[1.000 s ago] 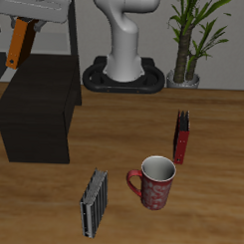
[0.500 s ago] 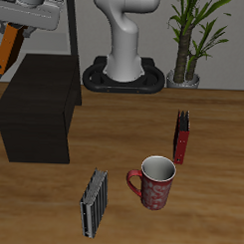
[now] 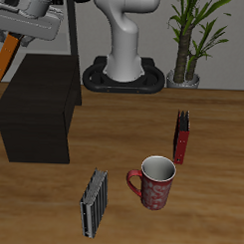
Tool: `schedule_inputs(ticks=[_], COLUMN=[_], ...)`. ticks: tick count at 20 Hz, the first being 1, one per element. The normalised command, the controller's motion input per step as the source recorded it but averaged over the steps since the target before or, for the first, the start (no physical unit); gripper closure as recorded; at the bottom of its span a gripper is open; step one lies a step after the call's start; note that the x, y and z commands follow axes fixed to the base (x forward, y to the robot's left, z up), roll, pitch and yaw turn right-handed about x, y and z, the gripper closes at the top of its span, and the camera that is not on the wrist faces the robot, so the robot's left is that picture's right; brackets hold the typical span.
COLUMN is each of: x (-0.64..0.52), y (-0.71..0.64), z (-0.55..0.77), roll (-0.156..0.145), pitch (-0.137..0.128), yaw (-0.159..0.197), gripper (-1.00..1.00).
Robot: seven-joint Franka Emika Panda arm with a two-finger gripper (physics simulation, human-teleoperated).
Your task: Place the orange book flat on top of the shelf
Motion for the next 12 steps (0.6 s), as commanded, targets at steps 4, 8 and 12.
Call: schedule_inputs(ticks=[4,8,12], x=[0.14,0.12,0.13], y=[-0.17,0.09,0.26], z=[-0.19,-0.14,-0.04], roll=[-0.145,-0.032,-0.068], pitch=[0.007,0.008,0.016], yaw=[0.057,0.053,-0.002], gripper=[1.00,1.00,1.00])
